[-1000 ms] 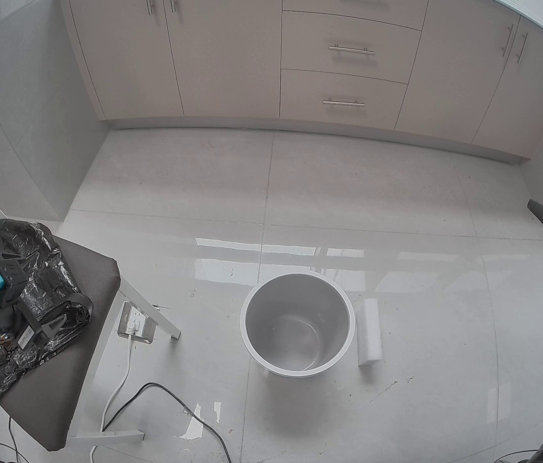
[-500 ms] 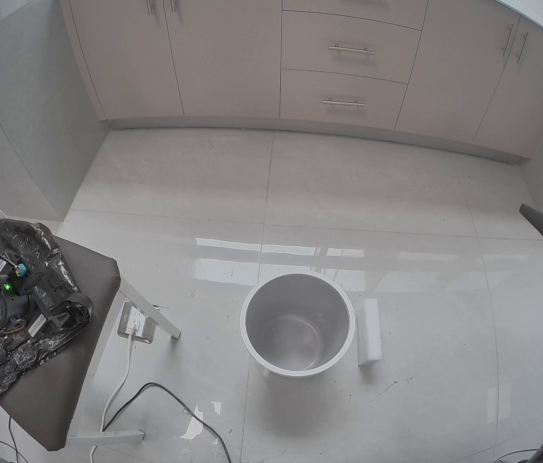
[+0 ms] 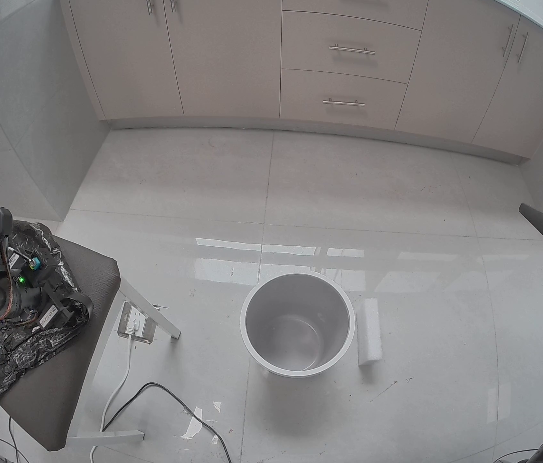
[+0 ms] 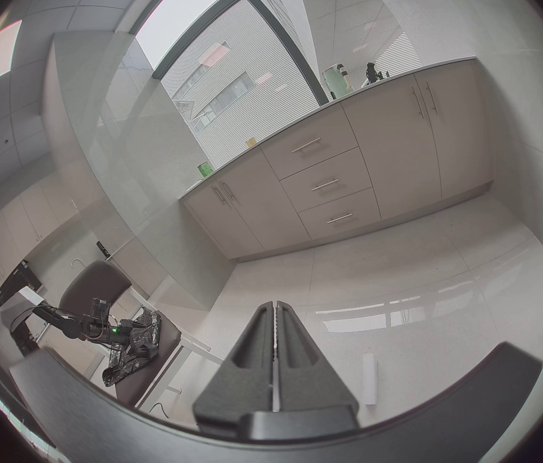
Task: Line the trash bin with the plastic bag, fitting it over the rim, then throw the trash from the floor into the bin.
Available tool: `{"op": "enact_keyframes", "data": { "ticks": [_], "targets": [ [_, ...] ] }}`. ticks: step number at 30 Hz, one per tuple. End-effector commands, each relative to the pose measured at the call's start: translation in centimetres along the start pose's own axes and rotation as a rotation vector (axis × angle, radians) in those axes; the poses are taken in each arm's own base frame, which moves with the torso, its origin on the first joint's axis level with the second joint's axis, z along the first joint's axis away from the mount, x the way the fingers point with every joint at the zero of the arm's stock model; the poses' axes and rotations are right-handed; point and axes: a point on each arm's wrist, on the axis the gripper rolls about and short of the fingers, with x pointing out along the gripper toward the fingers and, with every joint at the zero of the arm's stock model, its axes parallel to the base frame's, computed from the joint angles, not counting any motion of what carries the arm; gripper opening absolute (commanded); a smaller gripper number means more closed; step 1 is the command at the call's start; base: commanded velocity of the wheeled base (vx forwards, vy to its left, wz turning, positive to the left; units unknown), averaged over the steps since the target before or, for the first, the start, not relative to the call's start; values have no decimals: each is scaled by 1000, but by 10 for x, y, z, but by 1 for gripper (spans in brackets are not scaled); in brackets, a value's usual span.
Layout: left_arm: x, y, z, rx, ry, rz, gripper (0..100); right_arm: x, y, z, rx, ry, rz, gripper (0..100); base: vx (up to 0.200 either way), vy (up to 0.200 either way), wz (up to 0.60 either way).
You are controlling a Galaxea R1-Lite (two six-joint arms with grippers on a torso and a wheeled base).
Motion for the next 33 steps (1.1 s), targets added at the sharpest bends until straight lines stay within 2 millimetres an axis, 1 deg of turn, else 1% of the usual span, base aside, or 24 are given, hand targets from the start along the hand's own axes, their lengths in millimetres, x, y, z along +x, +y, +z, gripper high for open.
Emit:
{"op": "enact_keyframes", "data": {
  "ticks": [1, 9, 15, 18, 22, 23, 25, 26, 27, 28, 29, 30, 31, 32, 33],
  "targets": [
    [7, 0, 0, -2, 11, 10, 0, -1, 0, 0, 0, -2, 1, 0, 0, 0, 0],
    [10, 3, 2, -8, -6, 42, 0, -1, 1, 0, 0, -1, 4, 0, 0, 0, 0],
    [6, 6, 5, -39, -43, 70, 0, -1, -1, -4, 0, 12, -1, 0, 0, 0, 0],
    [6, 13, 16, -162, -156, 151, 0, -2, -5, -13, 5, 42, -22, 0, 0, 0, 0],
    [-3, 12, 47, -428, -389, 170, 0, -1, -7, -16, 7, 59, -28, 0, 0, 0, 0],
    [-12, 11, 63, -559, -506, 148, 0, 0, -7, -17, 8, 63, -30, 0, 0, 0, 0],
    [-30, 13, 88, -750, -686, 86, 0, -1, -8, -19, 7, 68, -33, 0, 0, 0, 0],
    [-32, 13, 90, -765, -699, 82, 0, -2, -8, -19, 6, 68, -33, 0, 0, 0, 0],
    [-54, 26, 105, -927, -840, 52, 0, -6, -7, -21, 1, 68, -26, 0, 0, 0, 0],
    [-69, 35, 110, -1006, -908, 43, 0, -9, -5, -20, -2, 58, -17, 0, 0, 0, 0],
    [-69, 35, 110, -1006, -908, 43, 0, -9, -5, -20, -2, 58, -17, 0, 0, 0, 0],
    [-95, 48, 111, -1142, -1014, -2, 0, -15, -3, -18, -6, 44, -3, 0, 0, 0, 0],
    [-95, 48, 111, -1142, -1014, -2, 0, -15, -3, -18, -6, 44, -3, 0, 0, 0, 0],
    [-108, 53, 111, -1223, -1066, -52, 0, -16, -2, -17, -1, 36, -1, 0, 0, 0, 0],
    [-122, 59, 112, -1307, -1099, -143, 0, -20, -1, -16, -3, 22, -1, 0, 0, 0, 0]
  ]
}}
